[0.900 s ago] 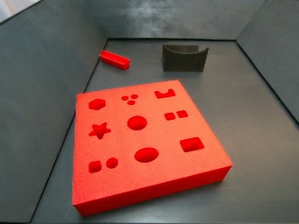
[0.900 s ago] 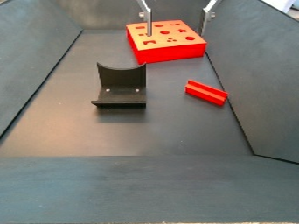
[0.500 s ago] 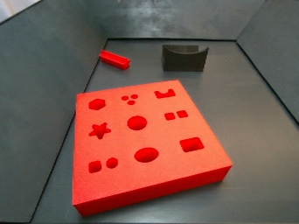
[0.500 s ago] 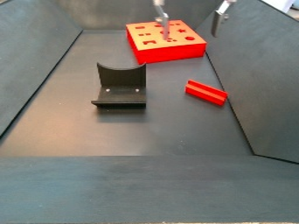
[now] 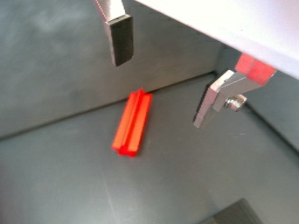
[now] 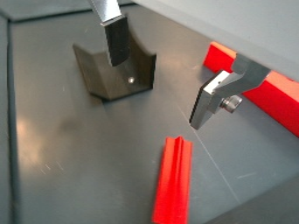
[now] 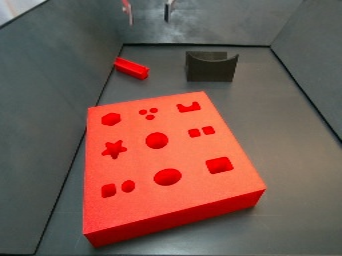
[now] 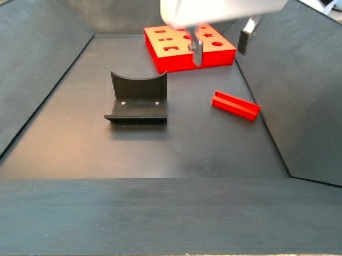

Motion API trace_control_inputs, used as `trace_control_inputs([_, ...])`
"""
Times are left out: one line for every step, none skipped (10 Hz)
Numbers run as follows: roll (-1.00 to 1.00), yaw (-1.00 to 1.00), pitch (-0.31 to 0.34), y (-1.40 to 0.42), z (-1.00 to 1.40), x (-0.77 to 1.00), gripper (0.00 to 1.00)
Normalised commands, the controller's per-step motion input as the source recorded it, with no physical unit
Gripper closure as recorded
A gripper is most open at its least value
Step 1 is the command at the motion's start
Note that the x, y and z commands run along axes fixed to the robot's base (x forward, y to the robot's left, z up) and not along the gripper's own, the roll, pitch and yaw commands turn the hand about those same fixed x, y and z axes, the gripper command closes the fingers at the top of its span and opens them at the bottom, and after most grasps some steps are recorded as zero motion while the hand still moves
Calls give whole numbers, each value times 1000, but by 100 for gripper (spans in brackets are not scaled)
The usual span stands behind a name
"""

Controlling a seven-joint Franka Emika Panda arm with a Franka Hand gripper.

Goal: Pick up the star object. Move up. Place the star object on the fixture. Regrasp the star object. Move to above the board. Insert the star object.
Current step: Pick up the star object.

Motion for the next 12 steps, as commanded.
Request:
trace_control_inputs([71, 731, -90, -169, -880, -394, 0])
trace_control_inputs([94, 640, -149, -57, -894, -414, 0])
trace_control_inputs([110, 397, -130, -9, -506, -446, 0])
trace_control_inputs([31, 431, -84, 0, -477, -291, 0])
trace_control_inputs([0, 583, -63, 0, -663, -117, 0])
trace_control_inputs([0, 583, -40, -54, -911, -34, 0])
trace_control_inputs([0, 549, 3, -74, -1000, 103, 0])
trace_control_inputs([0, 523, 0, -114, -1000, 14, 0])
trace_control_inputs([0, 526, 0, -129, -1000, 0, 0])
trace_control_inputs([3, 540, 0, -114, -1000, 0, 0])
trace_control_inputs([29, 471, 0, -40, -1000, -83, 0])
trace_control_inputs([0, 311, -113, 0, -869, -54, 0])
